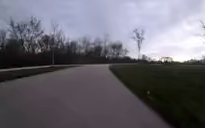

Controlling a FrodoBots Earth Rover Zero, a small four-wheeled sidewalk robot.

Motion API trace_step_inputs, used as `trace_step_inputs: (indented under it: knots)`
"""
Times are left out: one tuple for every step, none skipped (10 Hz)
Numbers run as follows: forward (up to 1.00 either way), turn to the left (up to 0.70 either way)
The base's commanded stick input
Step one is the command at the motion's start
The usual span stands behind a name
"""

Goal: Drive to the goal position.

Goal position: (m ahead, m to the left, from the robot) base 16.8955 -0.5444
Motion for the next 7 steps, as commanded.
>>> trace_step_inputs:
  knots:
    - [1.00, 0.00]
    - [1.00, 0.00]
    - [1.00, 0.00]
    - [1.00, 0.00]
    - [1.00, 0.00]
    - [1.00, 0.00]
    - [1.00, 0.00]
